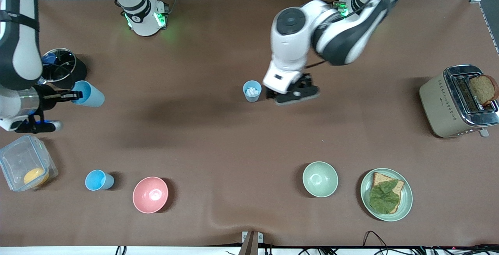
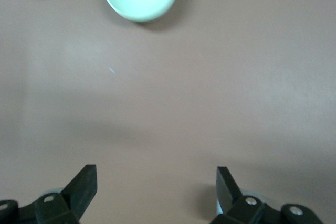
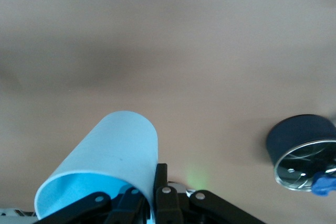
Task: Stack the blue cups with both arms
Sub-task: 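Withdraw the left gripper while the right gripper carries its cup toward the placed cup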
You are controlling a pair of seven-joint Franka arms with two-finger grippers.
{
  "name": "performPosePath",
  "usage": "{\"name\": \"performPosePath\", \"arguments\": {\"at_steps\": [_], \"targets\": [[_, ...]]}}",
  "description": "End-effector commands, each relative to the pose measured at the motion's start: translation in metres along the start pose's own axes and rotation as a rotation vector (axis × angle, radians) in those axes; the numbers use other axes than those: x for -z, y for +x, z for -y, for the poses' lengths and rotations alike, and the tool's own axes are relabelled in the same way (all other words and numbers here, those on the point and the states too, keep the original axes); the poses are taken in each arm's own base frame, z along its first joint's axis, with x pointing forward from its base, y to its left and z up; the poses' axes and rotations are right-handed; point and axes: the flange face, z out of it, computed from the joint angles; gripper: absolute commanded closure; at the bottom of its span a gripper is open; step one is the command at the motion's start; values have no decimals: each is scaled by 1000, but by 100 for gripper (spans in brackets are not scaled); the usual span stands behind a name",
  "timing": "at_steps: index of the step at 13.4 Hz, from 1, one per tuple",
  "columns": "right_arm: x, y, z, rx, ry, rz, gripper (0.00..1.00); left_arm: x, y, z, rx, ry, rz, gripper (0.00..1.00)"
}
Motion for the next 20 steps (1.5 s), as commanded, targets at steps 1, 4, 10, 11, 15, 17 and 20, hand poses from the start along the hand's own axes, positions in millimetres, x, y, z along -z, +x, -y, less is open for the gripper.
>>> {"name": "performPosePath", "arguments": {"at_steps": [1,4,10,11,15,17,20], "targets": [[1,-6,47,-92,37,-8,100,27,41,42,-8,1,11,0],[-6,-1,121,-173,71,-30,100,52,83,109,-35,-1,8,0],[-32,-14,278,-310,120,-88,100,81,137,256,-138,-80,75,0],[-37,-14,293,-342,129,-97,100,93,137,267,-150,-94,77,0],[-70,-15,349,-403,189,-63,100,112,129,320,-143,-45,122,0],[-93,-17,383,-430,178,-73,100,116,126,339,-120,-36,150,0],[-132,-36,433,-481,143,-71,100,126,119,361,-119,-32,173,0]]}}
